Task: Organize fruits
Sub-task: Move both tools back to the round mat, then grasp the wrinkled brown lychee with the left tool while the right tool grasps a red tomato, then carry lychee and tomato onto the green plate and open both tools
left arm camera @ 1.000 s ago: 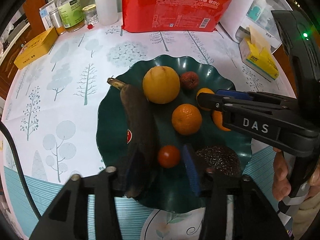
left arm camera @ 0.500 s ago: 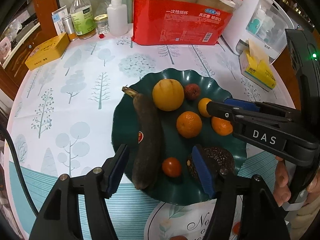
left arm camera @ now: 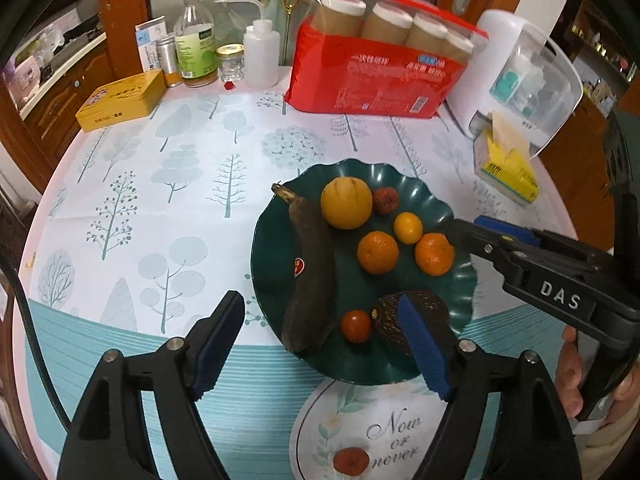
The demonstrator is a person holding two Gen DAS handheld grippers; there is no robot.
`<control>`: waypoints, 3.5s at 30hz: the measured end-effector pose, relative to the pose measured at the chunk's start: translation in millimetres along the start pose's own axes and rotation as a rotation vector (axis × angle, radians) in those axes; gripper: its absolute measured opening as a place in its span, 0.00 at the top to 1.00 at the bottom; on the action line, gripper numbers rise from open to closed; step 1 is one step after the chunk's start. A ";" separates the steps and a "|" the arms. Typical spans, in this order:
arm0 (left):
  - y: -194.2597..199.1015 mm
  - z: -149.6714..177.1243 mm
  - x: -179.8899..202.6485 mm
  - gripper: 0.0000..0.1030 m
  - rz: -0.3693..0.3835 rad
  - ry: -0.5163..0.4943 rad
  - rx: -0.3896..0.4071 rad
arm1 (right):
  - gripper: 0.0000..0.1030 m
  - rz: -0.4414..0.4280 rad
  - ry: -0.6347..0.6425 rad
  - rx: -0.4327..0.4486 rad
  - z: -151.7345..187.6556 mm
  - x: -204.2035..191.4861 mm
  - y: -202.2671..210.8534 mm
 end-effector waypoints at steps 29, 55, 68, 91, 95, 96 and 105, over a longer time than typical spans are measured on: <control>87.3 63.4 12.7 0.16 0.142 -0.042 0.136 | 0.56 0.133 -0.100 0.108 115.2 -9.5 147.4; 1.7 162.1 27.2 0.19 0.073 -0.203 -0.109 | 0.56 0.196 -0.167 -0.021 221.4 3.6 91.4; 0.2 167.7 30.4 0.58 0.089 -0.208 -0.107 | 0.56 0.242 -0.109 0.009 225.0 -1.4 86.3; 81.5 114.7 40.2 0.71 0.109 -0.213 -0.028 | 0.68 0.146 -0.083 0.047 171.2 -33.3 126.8; 101.1 83.6 40.8 0.71 0.081 -0.224 0.015 | 0.68 0.112 -0.061 0.109 124.9 -39.5 151.3; 105.6 74.6 39.9 0.71 0.073 -0.227 0.028 | 0.68 0.106 -0.052 0.127 111.4 -41.4 157.9; 129.3 -1.3 44.1 0.71 -0.009 -0.273 0.152 | 0.68 0.116 0.045 0.278 -10.0 -40.2 200.9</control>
Point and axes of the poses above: each gripper's, at about its wrist camera, not at the fingertips, and y roughly against the way its jaws point, x to its right, z to its underside, the point moved 2 cm from there along -y, roughly the way its jaws point, and after that the axes turned 14 degrees about x, right-handed, at the moved point
